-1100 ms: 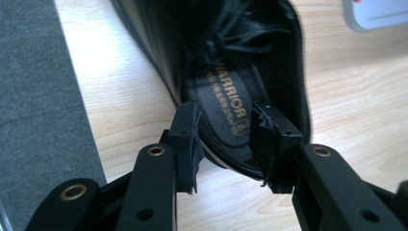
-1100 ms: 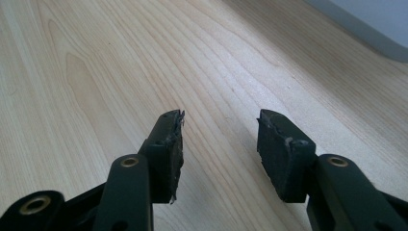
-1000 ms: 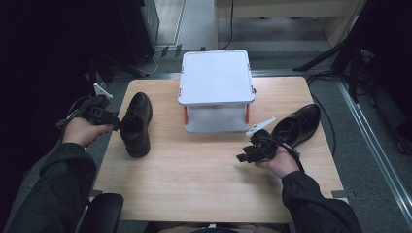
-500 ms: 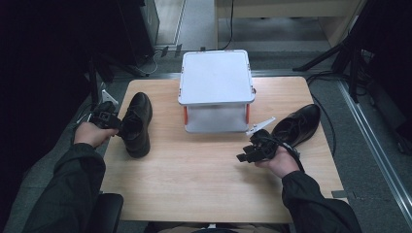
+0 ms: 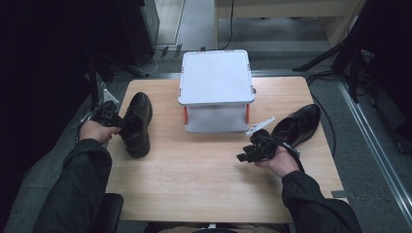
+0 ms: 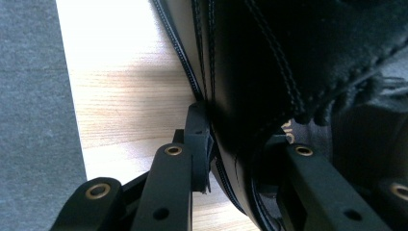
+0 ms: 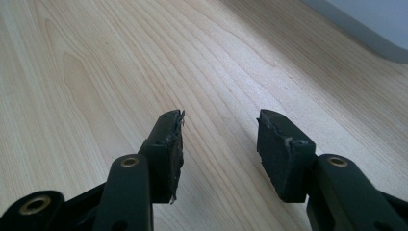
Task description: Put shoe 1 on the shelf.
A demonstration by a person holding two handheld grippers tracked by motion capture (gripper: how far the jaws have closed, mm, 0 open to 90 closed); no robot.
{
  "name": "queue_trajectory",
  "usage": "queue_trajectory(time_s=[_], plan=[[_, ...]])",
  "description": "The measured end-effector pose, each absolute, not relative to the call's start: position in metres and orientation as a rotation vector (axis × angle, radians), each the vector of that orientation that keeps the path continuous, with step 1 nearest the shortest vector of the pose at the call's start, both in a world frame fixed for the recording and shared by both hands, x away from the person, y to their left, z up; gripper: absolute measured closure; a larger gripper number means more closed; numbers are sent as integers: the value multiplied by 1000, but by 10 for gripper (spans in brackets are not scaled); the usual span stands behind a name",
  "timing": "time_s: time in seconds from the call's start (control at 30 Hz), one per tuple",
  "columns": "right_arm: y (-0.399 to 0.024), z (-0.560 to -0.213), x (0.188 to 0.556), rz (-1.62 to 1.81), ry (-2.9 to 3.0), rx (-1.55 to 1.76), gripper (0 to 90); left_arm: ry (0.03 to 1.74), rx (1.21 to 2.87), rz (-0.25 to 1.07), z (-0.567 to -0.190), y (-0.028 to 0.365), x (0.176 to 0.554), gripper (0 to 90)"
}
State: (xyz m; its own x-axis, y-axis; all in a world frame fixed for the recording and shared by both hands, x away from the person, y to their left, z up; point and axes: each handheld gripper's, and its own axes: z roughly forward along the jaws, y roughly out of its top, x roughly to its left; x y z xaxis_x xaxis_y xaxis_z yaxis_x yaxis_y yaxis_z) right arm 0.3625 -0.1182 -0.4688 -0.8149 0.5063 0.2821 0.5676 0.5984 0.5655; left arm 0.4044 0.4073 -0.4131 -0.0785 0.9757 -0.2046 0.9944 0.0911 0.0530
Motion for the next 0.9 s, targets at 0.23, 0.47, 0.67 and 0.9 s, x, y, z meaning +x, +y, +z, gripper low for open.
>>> queue_trajectory(time_s=[0.23,0.47,0.67,0.9], plan=[[-119,-469,362,-1006,-2728,-918,529,2223,1974,-176,-414,408,408,789],[-122,-467,364,-1027,-2722,-921,533,2284,1965,-144,-408,412,412,844],[-122,-467,365,-1019,-2722,-922,534,2315,1880,-181,-403,418,415,856],[-123,-467,365,-1028,-2720,-922,537,2309,1841,-189,-387,416,421,856]])
